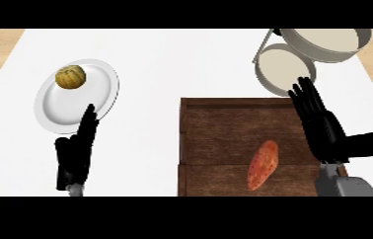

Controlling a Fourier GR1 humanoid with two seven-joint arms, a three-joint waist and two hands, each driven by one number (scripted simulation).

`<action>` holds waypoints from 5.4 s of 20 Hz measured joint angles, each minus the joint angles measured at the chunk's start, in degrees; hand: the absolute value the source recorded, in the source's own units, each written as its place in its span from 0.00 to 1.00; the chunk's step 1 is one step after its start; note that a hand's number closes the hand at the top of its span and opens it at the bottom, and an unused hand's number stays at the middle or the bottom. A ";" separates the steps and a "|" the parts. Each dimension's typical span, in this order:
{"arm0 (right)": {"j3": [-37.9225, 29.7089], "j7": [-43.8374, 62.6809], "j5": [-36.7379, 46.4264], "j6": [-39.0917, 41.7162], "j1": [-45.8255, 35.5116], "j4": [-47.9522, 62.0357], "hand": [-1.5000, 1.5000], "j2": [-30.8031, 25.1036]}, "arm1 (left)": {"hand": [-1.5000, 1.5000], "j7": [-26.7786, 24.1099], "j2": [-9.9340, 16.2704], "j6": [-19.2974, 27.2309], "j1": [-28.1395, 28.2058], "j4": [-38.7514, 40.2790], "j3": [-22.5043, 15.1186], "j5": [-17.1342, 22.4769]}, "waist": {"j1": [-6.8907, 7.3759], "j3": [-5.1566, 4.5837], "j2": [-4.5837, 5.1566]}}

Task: Pick the sweet potato from the tray and place it in the tiered basket

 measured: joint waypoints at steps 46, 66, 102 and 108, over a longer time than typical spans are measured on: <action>22.67 74.46 52.40 -4.65 -19.18 1.21 0.00 -3.31 | 0.50 -12.60 1.37 -19.77 -8.13 8.91 -0.03 6.97 | -1.17 0.13 -2.99; 13.65 75.14 68.35 4.45 -6.34 -2.96 0.00 9.88 | 0.50 -13.95 0.66 -20.34 -7.97 9.30 0.28 6.30 | -0.83 0.48 -2.42; 15.73 67.78 74.38 1.54 1.47 -11.82 1.00 6.00 | 0.50 -13.42 -1.71 -22.70 -9.23 10.07 2.14 3.61 | 0.53 0.68 -1.89; 7.01 46.14 65.60 6.86 2.40 -9.98 1.00 -12.54 | 0.50 -13.29 -1.60 -22.41 -8.91 9.48 2.52 3.68 | -0.32 1.11 -1.63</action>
